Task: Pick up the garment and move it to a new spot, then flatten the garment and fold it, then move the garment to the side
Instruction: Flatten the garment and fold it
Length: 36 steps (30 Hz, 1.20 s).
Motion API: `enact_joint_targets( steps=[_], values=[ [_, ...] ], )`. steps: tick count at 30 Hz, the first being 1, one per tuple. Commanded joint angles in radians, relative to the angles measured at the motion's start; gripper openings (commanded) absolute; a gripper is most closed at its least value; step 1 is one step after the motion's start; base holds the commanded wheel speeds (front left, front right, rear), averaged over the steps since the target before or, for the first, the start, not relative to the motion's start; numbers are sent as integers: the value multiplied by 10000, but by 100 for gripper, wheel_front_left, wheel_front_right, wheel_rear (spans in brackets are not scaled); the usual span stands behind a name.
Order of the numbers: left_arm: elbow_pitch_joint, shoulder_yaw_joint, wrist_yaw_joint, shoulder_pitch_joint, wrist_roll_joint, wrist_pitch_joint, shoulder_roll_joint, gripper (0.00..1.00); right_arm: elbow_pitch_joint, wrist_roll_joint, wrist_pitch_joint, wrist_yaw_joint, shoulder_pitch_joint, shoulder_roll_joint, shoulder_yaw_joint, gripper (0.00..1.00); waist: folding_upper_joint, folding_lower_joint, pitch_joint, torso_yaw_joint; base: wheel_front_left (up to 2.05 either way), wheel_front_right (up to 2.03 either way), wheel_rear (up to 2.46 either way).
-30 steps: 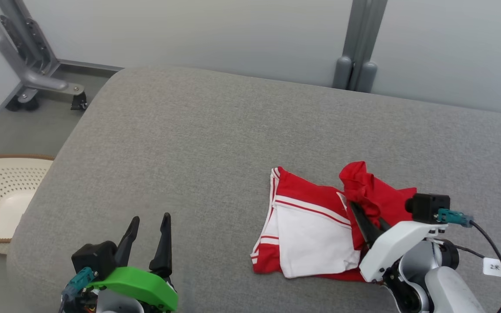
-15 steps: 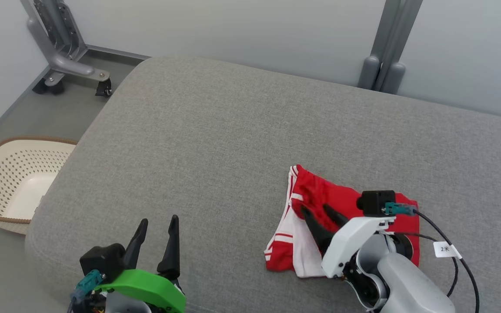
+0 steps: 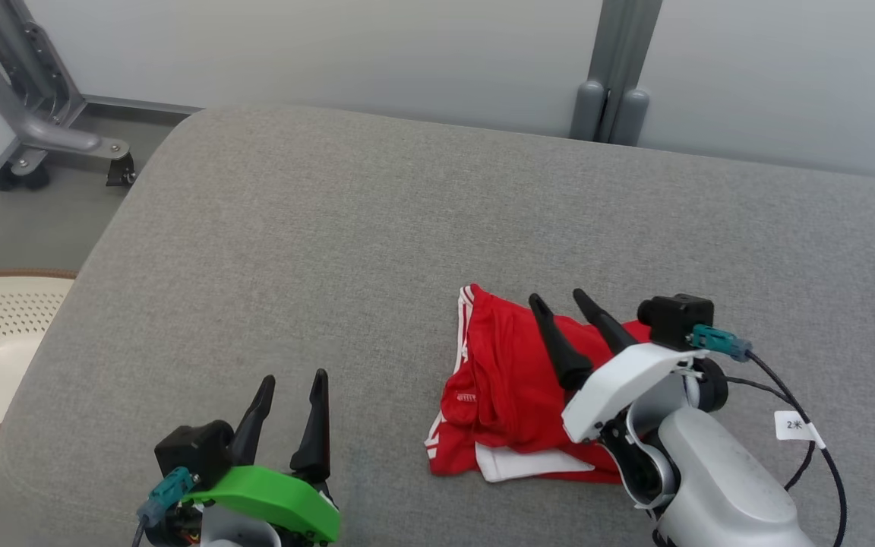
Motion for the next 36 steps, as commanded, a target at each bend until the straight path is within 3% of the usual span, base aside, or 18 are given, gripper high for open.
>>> enact_joint_targets(
  steps=[1, 12, 17, 21, 22, 23, 25, 26, 36],
  values=[
    [41, -40, -32, -189, 112, -73, -35, 100, -41, -235, -144, 2, 217, -42, -318, 100, 0, 0, 6, -271, 0, 0, 0],
    [309, -70, -66, -539, 294, -298, -231, 100, -982, -1835, -340, 2, 1184, -34, -2325, 100, 0, 0, 37, -875, 0, 0, 0],
    [433, -77, -140, -603, 344, -360, -275, 100, -1401, -2453, -352, 3, 1596, -29, -2335, 100, 0, 0, 125, -830, 0, 0, 0],
    [503, 15, -154, -614, 354, -398, -238, 100, -1479, -2745, -253, 3, 1909, -29, -1779, 100, 0, 0, 199, -617, 0, 0, 0],
    [506, 35, -144, -608, 362, -395, -234, 100, -1435, -2822, -204, 3, 1974, -32, -1566, 94, 0, 0, 221, -533, 0, 0, 0],
    [511, 58, -142, -596, 365, -404, -223, 100, -1386, -2832, -164, 3, 2030, -33, -1353, 57, 0, 0, 237, -468, 0, 0, 0],
    [509, 115, -142, -582, 366, -407, -209, 100, -1195, -2883, -29, 3, 2066, -38, -984, 14, 0, 0, 285, -307, 0, 0, 0],
    [500, 126, -142, -592, 376, -417, -222, 100, -1038, -2967, 26, 3, 2012, -42, -838, 0, 0, 0, 314, -200, 0, 0, 0],
    [480, 262, -216, -703, 450, -473, -384, 100, 685, -2909, 70, 3, 1127, -36, 104, 0, 0, 0, 638, 697, 0, 0, 0]
  ],
)
